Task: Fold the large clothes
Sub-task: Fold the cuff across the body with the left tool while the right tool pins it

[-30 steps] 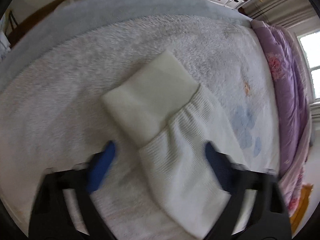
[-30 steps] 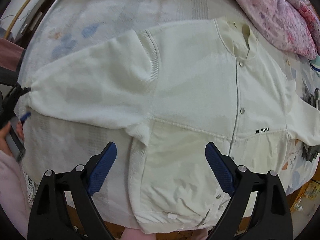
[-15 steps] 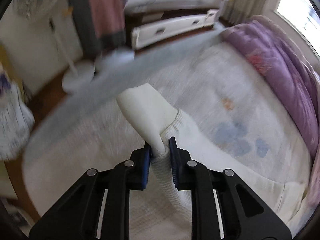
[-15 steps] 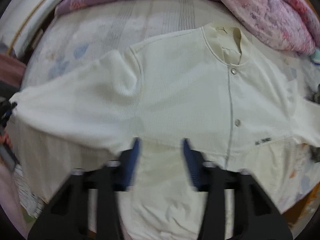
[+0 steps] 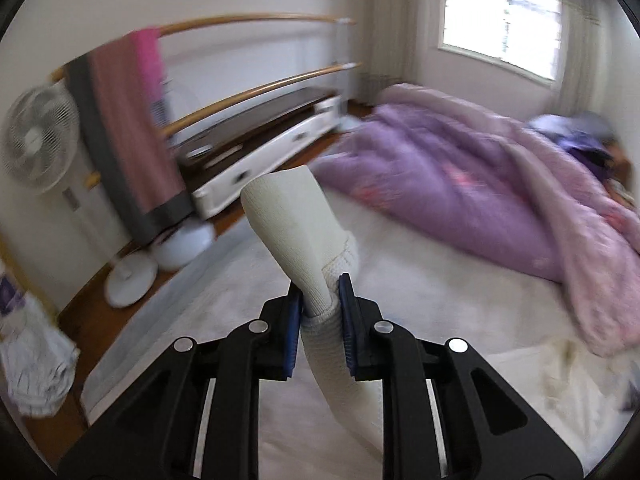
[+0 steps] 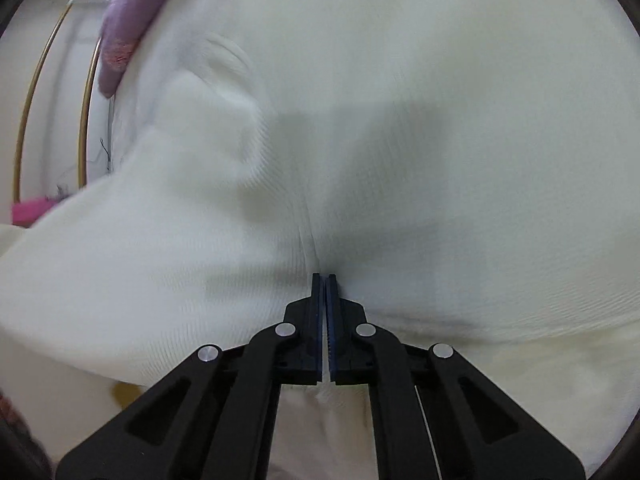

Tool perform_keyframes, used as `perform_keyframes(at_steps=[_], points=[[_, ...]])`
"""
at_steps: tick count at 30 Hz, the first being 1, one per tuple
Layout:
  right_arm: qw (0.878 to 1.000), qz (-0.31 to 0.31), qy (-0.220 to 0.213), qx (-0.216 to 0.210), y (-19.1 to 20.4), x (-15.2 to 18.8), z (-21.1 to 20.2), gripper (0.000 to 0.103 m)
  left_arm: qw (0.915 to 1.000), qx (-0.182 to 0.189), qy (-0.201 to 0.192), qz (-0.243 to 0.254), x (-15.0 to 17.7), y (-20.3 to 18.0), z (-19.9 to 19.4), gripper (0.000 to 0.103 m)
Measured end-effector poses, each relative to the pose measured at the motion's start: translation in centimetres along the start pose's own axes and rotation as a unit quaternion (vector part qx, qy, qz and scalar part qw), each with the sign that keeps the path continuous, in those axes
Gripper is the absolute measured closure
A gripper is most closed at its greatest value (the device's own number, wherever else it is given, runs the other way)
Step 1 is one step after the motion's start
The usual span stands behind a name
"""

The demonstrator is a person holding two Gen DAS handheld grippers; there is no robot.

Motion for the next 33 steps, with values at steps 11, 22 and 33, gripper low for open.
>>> perform_keyframes(at_steps=[11, 22, 33], points=[[0.988, 0.095, 0.02, -0.122, -1.0, 1.4, 1.2, 0.103, 0.9654, 0.206, 0.015, 0.159, 5.6, -31.2, -3.1, 0.088], [0.961, 0.169, 0.089, -0.202, -7.3, 8.0, -0.7, 0.102, 0.9005, 0.272, 0.146, 0.307, 25.9, -50.5, 1.6, 0.089], [0.918, 0.347, 0.078, -0.174, -22.3, 16.5, -11.0, 0.041, 0.8425, 0.261, 0.329, 0.338, 40.8, -52.5, 5.0, 0.031]])
Point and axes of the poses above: each gripper's, at about its wrist camera, not at the fingertips, and z roughly the way its jaws point, y to its left, x to its underside, the point moved 9 cm from there along z, roughly the way its jaws point, and after that the axes turned 10 degrees about x, right-handed, at the moved point
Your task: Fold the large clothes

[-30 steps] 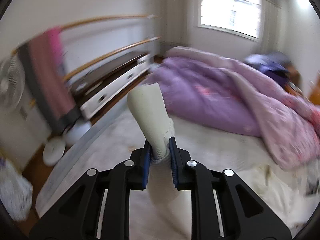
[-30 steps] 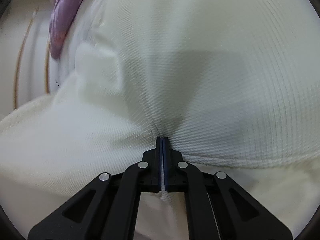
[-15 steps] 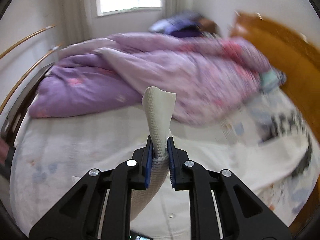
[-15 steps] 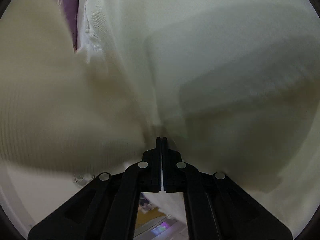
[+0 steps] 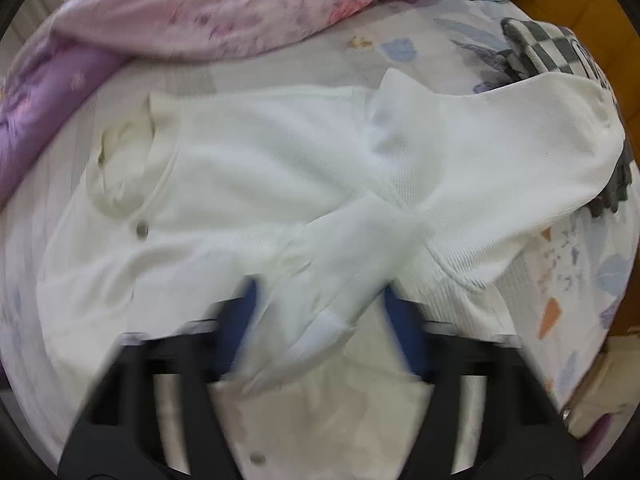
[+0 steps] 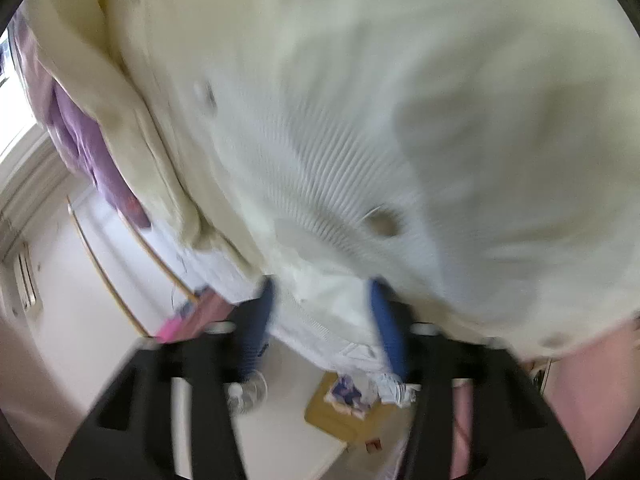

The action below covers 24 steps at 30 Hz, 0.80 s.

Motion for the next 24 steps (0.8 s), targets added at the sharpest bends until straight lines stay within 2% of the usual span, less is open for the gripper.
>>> perform_keyframes(at_steps=[1, 2, 3, 4, 7, 9, 11, 12, 13, 14, 15, 17, 18, 19, 20, 21, 22, 23, 24], points=[[1.0, 0.002, -0.017, 0.015, -1.0, -0.3, -1.5, 0.032, 0.9998, 0.012, -0.006, -0.012, 0.1, 0.3, -1.0, 0.031], [0.998, -0.005, -0.043, 0.037, -1.4, -0.8, -3.9, 0.027, 0.9995, 0.019, -0.01, -0.023, 0.4, 0.9, -2.1, 0.028], [0.996, -0.019, -0.069, 0.053, -1.2, -1.5, -6.1, 0.027, 0.9992, 0.017, -0.011, -0.035, 0.8, 2.0, -3.3, 0.02], [0.992, -0.038, -0.097, 0.066, -0.8, -2.3, -8.3, 0.025, 0.9988, 0.013, -0.014, -0.045, 1.4, 3.1, -4.5, 0.018], [0.977, -0.091, -0.163, 0.106, 2.6, -5.2, -13.1, 0.019, 0.9941, -0.001, -0.026, -0.106, 4.1, 8.2, -8.2, 0.018], [0.966, -0.121, -0.195, 0.117, 5.7, -7.8, -14.9, 0.019, 0.9883, -0.005, -0.029, -0.15, 6.1, 11.3, -9.9, 0.018], [0.957, -0.133, -0.22, 0.132, 7.1, -10.6, -16.3, 0.019, 0.9769, -0.022, -0.029, -0.21, 9.1, 15.7, -11.5, 0.019], [0.954, -0.142, -0.231, 0.128, 8.4, -11.9, -16.6, 0.019, 0.9682, -0.036, -0.034, -0.245, 11.1, 18.3, -11.9, 0.019], [0.952, -0.147, -0.239, 0.126, 8.8, -12.8, -16.5, 0.019, 0.9631, -0.043, -0.034, -0.263, 12.3, 19.7, -12.1, 0.024], [0.948, -0.151, -0.249, 0.129, 9.9, -14.3, -16.4, 0.019, 0.9533, -0.054, -0.021, -0.296, 14.6, 21.9, -11.7, 0.029], [0.943, -0.155, -0.26, 0.136, 10.8, -15.9, -16.2, 0.019, 0.9448, -0.051, 0.002, -0.324, 16.7, 23.5, -10.8, 0.043], [0.943, -0.153, -0.254, 0.151, 11.4, -18.2, -15.6, 0.02, 0.9302, -0.037, 0.029, -0.364, 20.0, 25.9, -8.6, 0.054], [0.948, -0.143, -0.246, 0.14, 11.9, -19.4, -14.6, 0.026, 0.9216, -0.034, 0.042, -0.384, 21.9, 27.2, -7.1, 0.069], [0.951, -0.135, -0.244, 0.134, 12.1, -20.1, -14.2, 0.044, 0.9146, -0.034, 0.057, -0.399, 23.2, 28.2, -6.1, 0.093], [0.946, -0.127, -0.251, 0.159, 12.2, -21.0, -13.5, 0.055, 0.9021, -0.031, 0.079, -0.423, 25.2, 29.3, -4.5, 0.103], [0.936, -0.132, -0.266, 0.186, 12.2, -21.3, -13.7, 0.06, 0.8926, -0.024, 0.084, -0.442, 26.6, 30.1, -3.6, 0.103], [0.922, -0.155, -0.295, 0.198, 12.8, -21.2, -14.6, 0.079, 0.8884, -0.007, 0.068, -0.454, 26.9, 30.5, -3.4, 0.102], [0.909, -0.18, -0.316, 0.202, 13.6, -20.8, -15.3, 0.082, 0.8874, 0.008, 0.058, -0.457, 27.0, 30.7, -3.6, 0.103], [0.894, -0.204, -0.338, 0.212, 14.2, -20.3, -16.1, 0.084, 0.8936, 0.001, 0.064, -0.444, 27.1, 30.7, -4.0, 0.103]])
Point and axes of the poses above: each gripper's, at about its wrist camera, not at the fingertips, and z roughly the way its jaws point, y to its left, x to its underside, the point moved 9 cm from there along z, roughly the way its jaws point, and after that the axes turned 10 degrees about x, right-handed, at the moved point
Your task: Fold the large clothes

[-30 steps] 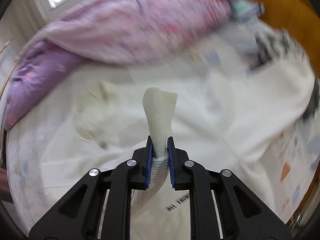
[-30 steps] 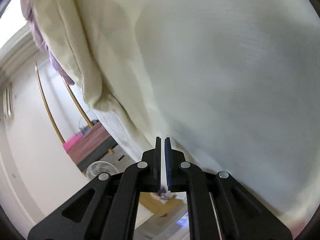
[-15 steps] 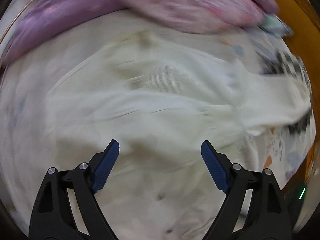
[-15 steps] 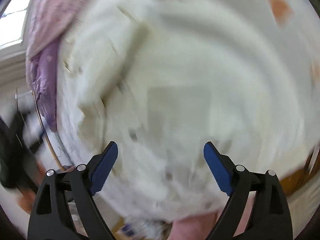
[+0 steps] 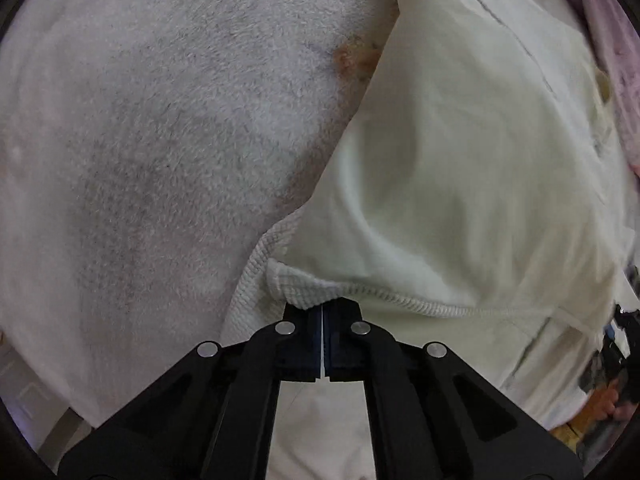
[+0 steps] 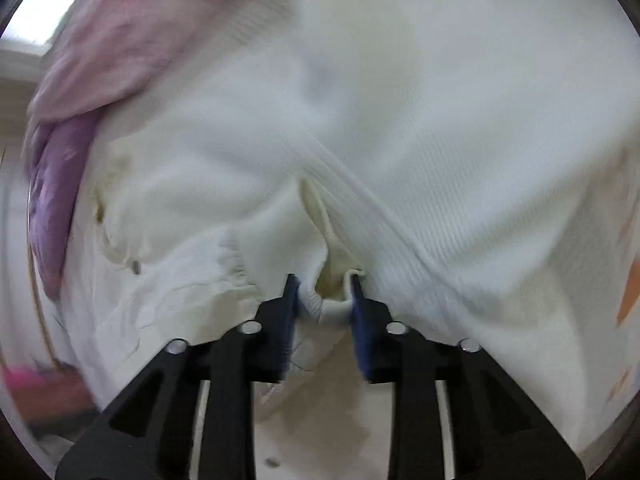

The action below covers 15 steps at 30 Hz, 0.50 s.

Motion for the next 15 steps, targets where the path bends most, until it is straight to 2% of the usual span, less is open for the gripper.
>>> perform_keyframes(at_steps=[1, 2, 4, 5, 6, 8, 9, 10, 11, 12, 13, 15], points=[[0.999, -0.019, -0.027, 0.004, 0.4, -0.5, -1.1, 0.088, 0.9995, -0.027, -0.002, 0.012, 0.0, 0.4, -0.4, 0.103], [0.998, -0.036, -0.059, 0.004, 0.6, -1.0, -2.7, 0.089, 0.9985, -0.05, -0.002, 0.023, 0.2, 1.0, -0.7, 0.103], [0.994, -0.059, -0.081, 0.048, -0.1, -1.7, -3.0, 0.089, 0.9989, -0.042, 0.008, 0.018, 0.7, 1.9, -0.8, 0.103], [0.992, -0.066, -0.075, 0.075, -0.5, -2.1, -2.0, 0.088, 0.9988, -0.041, 0.01, 0.023, 0.8, 1.9, -0.9, 0.103], [0.992, -0.062, -0.049, 0.097, -1.4, -1.9, 0.0, 0.087, 0.9981, -0.049, 0.012, 0.034, 0.9, 1.7, -1.0, 0.103], [0.994, -0.039, 0.007, 0.1, -2.4, -1.0, 2.8, 0.08, 0.9972, -0.057, 0.017, 0.044, 1.1, 1.2, -1.5, 0.103], [0.995, -0.037, 0.01, 0.093, -2.3, -1.1, 2.7, 0.078, 0.9972, -0.055, 0.02, 0.047, 1.3, 0.7, -1.7, 0.102], [0.995, -0.043, 0.013, 0.087, -2.0, -1.1, 2.0, 0.065, 0.9972, -0.044, 0.019, 0.058, 1.5, -0.3, -2.8, 0.102], [0.995, -0.047, 0.014, 0.089, -2.0, -1.1, 1.3, 0.038, 0.9966, -0.039, 0.012, 0.072, 1.6, -1.7, -3.6, 0.102], [0.993, -0.049, -0.006, 0.105, -2.3, -1.3, -0.2, 0.032, 0.9955, -0.043, 0.005, 0.085, 1.6, -2.5, -4.5, 0.102], [0.991, -0.054, -0.046, 0.117, -2.5, -1.6, -2.0, 0.029, 0.9935, -0.049, -0.008, 0.102, 1.3, -3.6, -5.8, 0.101], [0.987, -0.087, -0.09, 0.102, -1.4, -1.6, -4.3, 0.03, 0.9915, -0.037, -0.033, 0.121, 0.4, -5.7, -7.3, 0.101]])
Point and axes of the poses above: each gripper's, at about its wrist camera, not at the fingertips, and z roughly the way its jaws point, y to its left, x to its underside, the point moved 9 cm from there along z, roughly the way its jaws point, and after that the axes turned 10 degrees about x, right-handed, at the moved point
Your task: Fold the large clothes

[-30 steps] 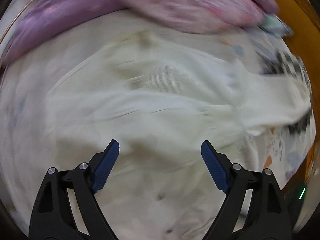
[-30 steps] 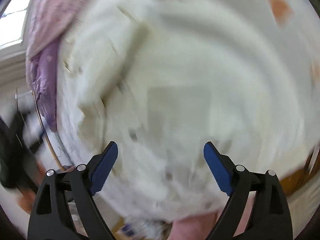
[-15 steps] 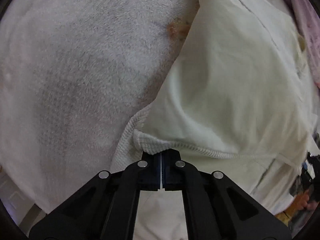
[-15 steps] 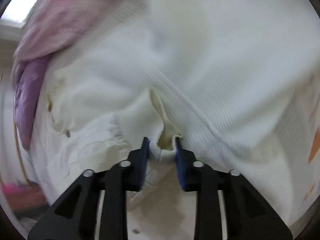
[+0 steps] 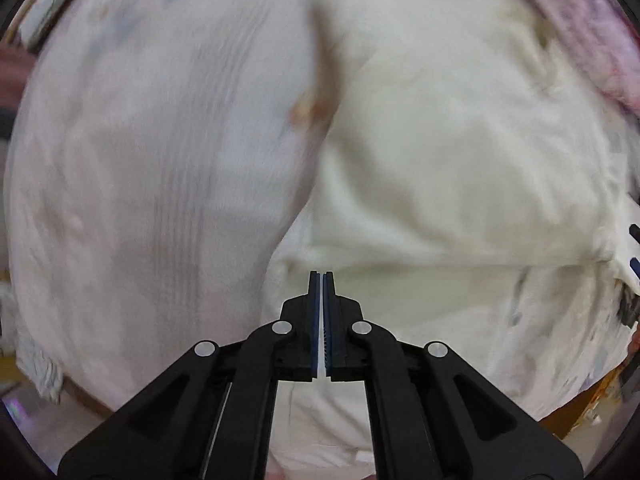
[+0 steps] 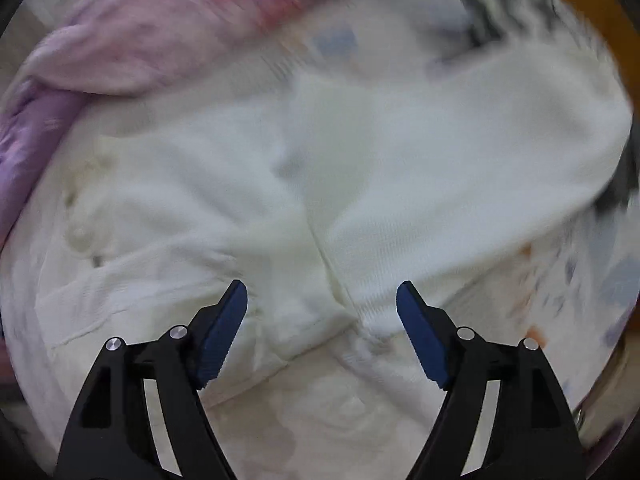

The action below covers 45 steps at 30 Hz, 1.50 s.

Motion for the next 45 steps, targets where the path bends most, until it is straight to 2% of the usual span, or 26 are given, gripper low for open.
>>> perform_keyframes(at_steps=[2, 3, 4, 5, 7, 8, 9, 11, 13, 15, 17, 19, 21, 22, 24, 26, 27, 28, 29, 30, 32, 34, 38, 40, 42, 45], points=[[0.998, -0.037, -0.035, -0.047, 2.7, 0.2, -2.1, 0.05, 0.9985, 0.03, -0.044, 0.017, -2.8, -2.5, -0.7, 0.101], [0.992, -0.071, -0.046, -0.089, 5.3, 0.9, -3.0, 0.056, 0.9972, 0.037, -0.059, 0.028, -4.0, -3.5, -0.3, 0.101], [0.987, -0.102, -0.049, -0.112, 7.3, 1.9, -3.1, 0.07, 0.9965, 0.039, -0.066, 0.035, -4.7, -4.3, 0.5, 0.101], [0.979, -0.153, -0.042, -0.125, 10.3, 3.4, -2.6, 0.081, 0.9964, 0.036, -0.067, 0.038, -5.8, -5.1, 2.0, 0.101], [0.973, -0.184, -0.001, -0.137, 13.8, 5.7, 0.6, 0.088, 0.9983, -0.015, -0.047, 0.03, -6.6, -3.8, 5.7, 0.103], [0.972, -0.171, 0.065, -0.146, 15.2, 8.2, 4.1, 0.088, 0.9973, -0.058, -0.041, 0.021, -6.6, -2.2, 7.5, 0.103], [0.971, -0.164, 0.094, -0.145, 15.8, 9.3, 6.1, 0.088, 0.9972, -0.053, -0.051, 0.014, -6.5, -1.4, 8.2, 0.102], [0.975, -0.177, 0.049, -0.127, 16.5, 9.6, 5.8, 0.088, 0.9959, -0.052, -0.069, 0.028, -6.3, -0.8, 7.7, 0.101], [0.96, -0.18, 0.083, -0.196, 18.1, 11.2, 4.7, 0.089, 0.9947, -0.066, -0.066, 0.045, -6.0, -0.2, 7.4, 0.101], [0.959, -0.211, 0.07, -0.177, 18.5, 11.6, 4.5, 0.089, 0.9947, -0.072, -0.057, 0.047, -6.0, 0.1, 7.0, 0.101], [0.956, -0.223, 0.079, -0.175, 18.1, 11.0, 4.4, 0.092, 0.9903, -0.118, -0.056, 0.049, -6.1, 1.1, 6.2, 0.101], [0.962, -0.19, 0.082, -0.181, 15.8, 9.2, 3.5, 0.092, 0.9874, -0.152, -0.041, 0.016, -5.9, 3.6, 5.3, 0.103], [0.974, -0.172, 0.045, -0.142, 12.7, 5.9, 3.2, 0.092, 0.9914, -0.126, -0.03, -0.019, -6.0, 4.6, 4.8, 0.103], [0.978, -0.167, 0.027, -0.124, 11.3, 4.4, 3.0, 0.092, 0.9938, -0.102, -0.039, -0.02, -6.3, 4.2, 4.0, 0.103], [0.986, -0.143, -0.004, -0.087, 7.1, 0.6, 3.4, 0.091, 0.9944, -0.089, -0.056, 0.012, -7.6, 2.5, 2.6, 0.103], [0.992, -0.116, -0.002, -0.052, 3.6, -2.2, 5.9, 0.091, 0.9942, -0.057, -0.083, 0.039, -9.9, -0.6, 1.4, 0.103], [0.992, -0.113, 0.006, -0.049, 3.1, -2.6, 7.3, 0.091, 0.9944, -0.032, -0.091, 0.043, -11.8, -2.2, 1.5, 0.102], [0.992, -0.117, 0.022, -0.037, 3.1, -2.5, 9.2, 0.097, 0.9939, -0.003, -0.099, 0.049, -13.2, -3.7, 1.7, 0.102], [0.991, -0.121, 0.041, -0.035, 3.0, -2.3, 11.1, 0.097, 0.993, 0.003, -0.104, 0.054, -14.8, -4.8, 2.6, 0.102], [0.992, -0.111, 0.042, -0.038, 2.7, -2.6, 11.3, 0.097, 0.9927, -0.012, -0.103, 0.061, -16.2, -5.0, 3.9, 0.102], [0.992, -0.117, 0.043, -0.031, 2.7, -2.7, 10.0, 0.094, 0.9955, -0.037, -0.063, 0.06, -16.3, -5.5, 6.8, 0.102], [0.991, -0.12, 0.043, -0.051, 3.1, -1.7, 7.7, 0.094, 0.9956, -0.032, -0.065, 0.06, -15.7, -6.4, 6.8, 0.102], [0.985, -0.131, 0.092, -0.069, 3.7, 2.4, 6.9, 0.094, 0.998, -0.042, -0.042, 0.021, -11.7, -5.0, 6.7, 0.102], [0.984, -0.145, 0.086, -0.056, 3.8, 3.8, 8.3, 0.097, 0.9993, -0.031, -0.018, 0.004, -9.5, -4.1, 8.3, 0.102], [0.985, -0.135, 0.082, -0.063, 3.9, 3.7, 9.8, 0.099, 0.9985, -0.017, -0.051, 0.007, -9.2, -3.9, 8.8, 0.101], [0.986, -0.12, 0.105, -0.051, 3.4, 2.8, 9.4, 0.097, 0.9986, -0.031, -0.036, 0.023, -9.7, -4.7, 8.0, 0.1]])
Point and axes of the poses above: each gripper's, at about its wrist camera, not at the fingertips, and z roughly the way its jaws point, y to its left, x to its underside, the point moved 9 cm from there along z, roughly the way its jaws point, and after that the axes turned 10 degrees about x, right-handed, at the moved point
